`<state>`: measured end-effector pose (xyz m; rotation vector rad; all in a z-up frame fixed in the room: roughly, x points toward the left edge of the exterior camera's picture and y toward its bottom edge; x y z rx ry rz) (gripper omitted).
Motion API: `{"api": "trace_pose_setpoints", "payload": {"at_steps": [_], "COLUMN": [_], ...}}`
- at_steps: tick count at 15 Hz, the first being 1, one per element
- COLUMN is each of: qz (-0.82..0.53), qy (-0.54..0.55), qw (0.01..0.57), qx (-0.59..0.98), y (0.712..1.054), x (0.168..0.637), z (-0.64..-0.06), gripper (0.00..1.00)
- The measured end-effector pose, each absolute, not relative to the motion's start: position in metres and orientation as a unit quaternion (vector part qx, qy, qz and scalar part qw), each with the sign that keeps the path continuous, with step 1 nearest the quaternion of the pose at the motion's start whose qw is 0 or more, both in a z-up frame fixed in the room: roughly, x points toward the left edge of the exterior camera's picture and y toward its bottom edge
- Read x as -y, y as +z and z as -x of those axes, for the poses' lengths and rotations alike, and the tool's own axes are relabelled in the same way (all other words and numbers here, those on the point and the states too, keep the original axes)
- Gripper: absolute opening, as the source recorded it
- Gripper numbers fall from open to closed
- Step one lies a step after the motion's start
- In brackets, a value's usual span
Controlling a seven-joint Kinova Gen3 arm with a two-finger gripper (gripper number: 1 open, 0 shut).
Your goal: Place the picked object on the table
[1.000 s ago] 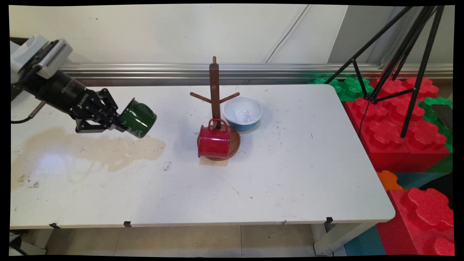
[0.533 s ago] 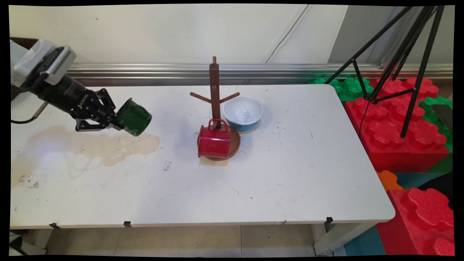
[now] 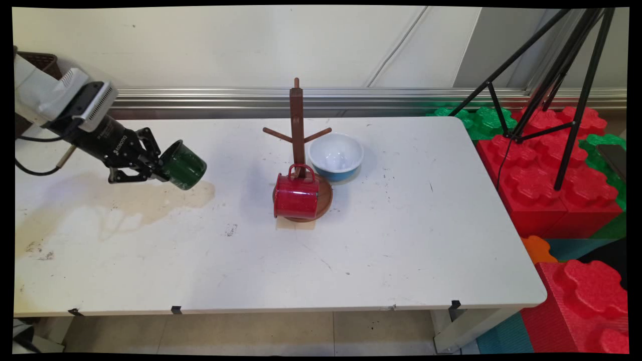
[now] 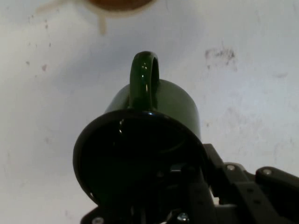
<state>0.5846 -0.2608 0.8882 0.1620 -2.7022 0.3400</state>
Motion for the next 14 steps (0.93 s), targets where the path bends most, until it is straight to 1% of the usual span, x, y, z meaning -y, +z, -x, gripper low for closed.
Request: {"api": "trace_pose_setpoints", "payload": {"at_steps": [5, 14], "qz": [-0.043, -0.015], "qy": [0.121, 0.120], "qw": [0.175, 0.138], "qx": [0.976, 0.983], "y": [0.873, 0.854], "x": [0.265, 0.270], "z": [-0.588, -0.589], "gripper": [0.00, 0.00]}}
